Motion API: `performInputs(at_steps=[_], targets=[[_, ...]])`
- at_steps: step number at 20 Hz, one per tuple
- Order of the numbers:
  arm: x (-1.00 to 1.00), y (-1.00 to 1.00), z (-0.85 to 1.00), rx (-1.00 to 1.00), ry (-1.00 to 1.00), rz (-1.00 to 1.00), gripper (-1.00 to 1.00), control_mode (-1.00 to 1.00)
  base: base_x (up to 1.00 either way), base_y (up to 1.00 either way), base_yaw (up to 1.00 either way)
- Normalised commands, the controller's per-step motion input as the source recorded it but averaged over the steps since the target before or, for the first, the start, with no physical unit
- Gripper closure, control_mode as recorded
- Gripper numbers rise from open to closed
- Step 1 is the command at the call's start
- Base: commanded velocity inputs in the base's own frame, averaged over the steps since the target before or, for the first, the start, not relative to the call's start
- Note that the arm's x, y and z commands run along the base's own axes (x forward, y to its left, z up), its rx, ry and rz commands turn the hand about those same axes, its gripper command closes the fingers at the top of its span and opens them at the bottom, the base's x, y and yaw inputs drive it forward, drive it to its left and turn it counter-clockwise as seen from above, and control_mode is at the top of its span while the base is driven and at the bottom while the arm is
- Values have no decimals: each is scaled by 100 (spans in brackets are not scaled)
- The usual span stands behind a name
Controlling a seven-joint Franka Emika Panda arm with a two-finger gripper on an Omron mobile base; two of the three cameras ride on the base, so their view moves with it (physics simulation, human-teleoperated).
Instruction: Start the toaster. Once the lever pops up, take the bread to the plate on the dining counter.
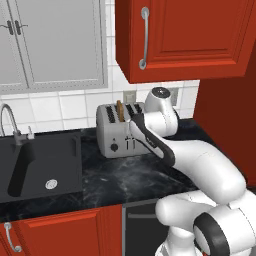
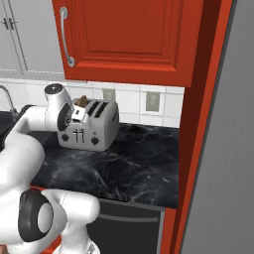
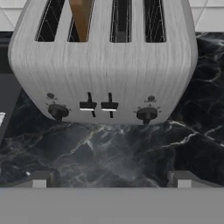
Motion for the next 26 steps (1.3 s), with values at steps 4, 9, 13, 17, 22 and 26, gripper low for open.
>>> performInputs(at_steps=[4,9,13,17,22,26], targets=[[22,4,-19,0,0,0,-100,-100,0,0,0],[21,4,-21,0,0,0,-100,-100,0,0,0],[18,4,-21,0,0,0,-100,-100,0,0,0],[20,4,-19,0,0,0,-100,-100,0,0,0],[19,4,-18,0,0,0,-100,-100,0,0,0],[16,1,-11,0,0,0,-100,-100,0,0,0]])
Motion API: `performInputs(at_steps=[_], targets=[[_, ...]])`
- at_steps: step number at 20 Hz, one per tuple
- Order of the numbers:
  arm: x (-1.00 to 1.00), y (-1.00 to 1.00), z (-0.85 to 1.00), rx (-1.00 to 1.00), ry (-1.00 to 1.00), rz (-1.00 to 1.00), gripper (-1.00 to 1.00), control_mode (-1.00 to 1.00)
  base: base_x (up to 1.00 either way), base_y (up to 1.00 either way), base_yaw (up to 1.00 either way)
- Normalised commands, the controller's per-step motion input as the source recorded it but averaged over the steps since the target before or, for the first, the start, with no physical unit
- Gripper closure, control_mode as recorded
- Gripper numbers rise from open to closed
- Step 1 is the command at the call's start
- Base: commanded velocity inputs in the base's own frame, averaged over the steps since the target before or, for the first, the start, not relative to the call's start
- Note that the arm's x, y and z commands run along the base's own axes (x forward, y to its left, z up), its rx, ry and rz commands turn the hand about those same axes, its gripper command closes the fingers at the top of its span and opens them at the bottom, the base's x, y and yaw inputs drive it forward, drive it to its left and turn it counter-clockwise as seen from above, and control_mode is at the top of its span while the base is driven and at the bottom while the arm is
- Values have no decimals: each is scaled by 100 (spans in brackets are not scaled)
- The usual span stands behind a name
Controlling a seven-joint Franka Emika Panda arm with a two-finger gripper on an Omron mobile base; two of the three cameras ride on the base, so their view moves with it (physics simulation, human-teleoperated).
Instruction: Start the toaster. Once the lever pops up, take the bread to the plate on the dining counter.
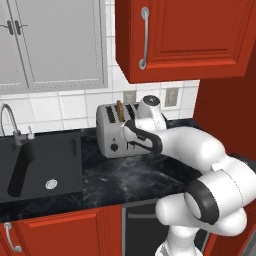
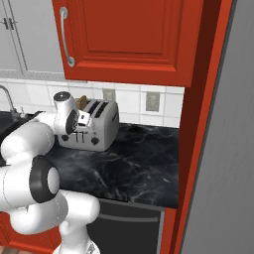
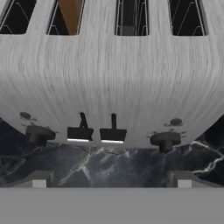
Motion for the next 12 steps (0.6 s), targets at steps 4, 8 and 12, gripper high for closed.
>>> performInputs(at_steps=[4,8,12], targets=[[11,0,-7,0,0,0,-100,-100,0,0,0],[6,0,-5,0,0,0,-100,-100,0,0,0],[9,1,-5,0,0,0,-100,-100,0,0,0]])
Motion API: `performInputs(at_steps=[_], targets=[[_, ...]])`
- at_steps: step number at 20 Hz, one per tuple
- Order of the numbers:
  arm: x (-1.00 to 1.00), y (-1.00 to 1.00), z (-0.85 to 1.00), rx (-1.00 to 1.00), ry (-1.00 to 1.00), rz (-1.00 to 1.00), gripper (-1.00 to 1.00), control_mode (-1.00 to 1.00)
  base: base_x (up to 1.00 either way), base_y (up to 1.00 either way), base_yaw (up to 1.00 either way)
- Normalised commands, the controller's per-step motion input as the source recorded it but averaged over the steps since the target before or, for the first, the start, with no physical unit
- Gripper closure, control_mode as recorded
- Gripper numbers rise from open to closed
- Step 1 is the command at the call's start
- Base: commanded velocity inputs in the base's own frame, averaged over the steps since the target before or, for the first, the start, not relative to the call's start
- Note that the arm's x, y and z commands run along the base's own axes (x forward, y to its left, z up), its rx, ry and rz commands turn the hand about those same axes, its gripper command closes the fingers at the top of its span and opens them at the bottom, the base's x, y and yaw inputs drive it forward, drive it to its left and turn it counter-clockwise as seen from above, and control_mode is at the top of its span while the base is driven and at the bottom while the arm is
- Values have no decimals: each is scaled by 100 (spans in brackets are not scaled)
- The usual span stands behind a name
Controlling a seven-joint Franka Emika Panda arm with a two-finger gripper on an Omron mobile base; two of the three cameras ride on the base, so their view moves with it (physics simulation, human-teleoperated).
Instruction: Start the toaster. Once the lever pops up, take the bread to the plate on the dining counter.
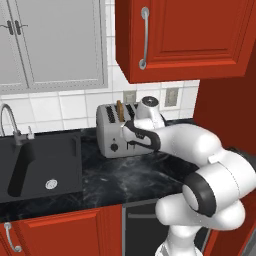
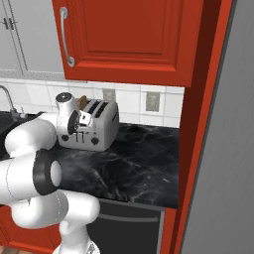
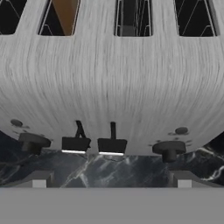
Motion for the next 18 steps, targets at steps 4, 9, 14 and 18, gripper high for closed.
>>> performInputs(at_steps=[4,9,14,18], targets=[[13,4,-3,0,0,0,-100,-100,0,0,0],[8,2,0,0,0,0,-100,-100,0,0,0],[7,0,0,0,0,0,-100,-100,0,0,0],[4,0,-4,0,0,0,-100,-100,0,0,0]])
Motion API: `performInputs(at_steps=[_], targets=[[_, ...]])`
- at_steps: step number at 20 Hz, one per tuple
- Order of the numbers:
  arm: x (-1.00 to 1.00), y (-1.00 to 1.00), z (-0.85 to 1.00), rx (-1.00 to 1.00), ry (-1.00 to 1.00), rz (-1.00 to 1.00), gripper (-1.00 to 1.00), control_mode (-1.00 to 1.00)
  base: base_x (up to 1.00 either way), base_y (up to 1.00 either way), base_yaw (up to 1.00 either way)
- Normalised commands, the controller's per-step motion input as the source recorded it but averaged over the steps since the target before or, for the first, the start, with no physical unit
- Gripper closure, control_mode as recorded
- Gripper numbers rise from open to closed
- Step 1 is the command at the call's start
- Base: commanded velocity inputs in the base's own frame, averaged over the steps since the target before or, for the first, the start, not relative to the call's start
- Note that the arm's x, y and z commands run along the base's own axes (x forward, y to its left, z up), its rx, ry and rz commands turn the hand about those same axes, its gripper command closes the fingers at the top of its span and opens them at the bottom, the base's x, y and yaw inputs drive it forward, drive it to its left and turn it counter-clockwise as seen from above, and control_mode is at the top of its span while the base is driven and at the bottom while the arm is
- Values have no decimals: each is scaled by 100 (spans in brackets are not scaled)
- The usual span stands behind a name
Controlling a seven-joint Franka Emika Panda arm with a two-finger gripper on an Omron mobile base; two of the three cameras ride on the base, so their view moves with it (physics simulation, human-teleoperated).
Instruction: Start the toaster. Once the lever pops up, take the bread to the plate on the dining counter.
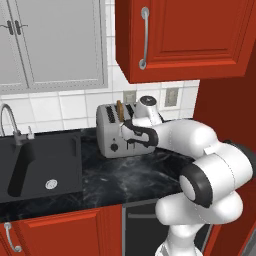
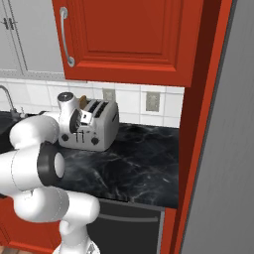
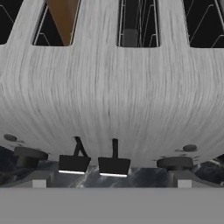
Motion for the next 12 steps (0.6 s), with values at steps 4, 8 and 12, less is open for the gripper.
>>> performInputs(at_steps=[4,8,12], targets=[[5,0,-9,0,0,0,-100,-100,0,0,0],[0,0,-11,0,0,0,-100,-100,0,0,0],[0,0,-12,0,0,0,-100,-100,0,0,0]])
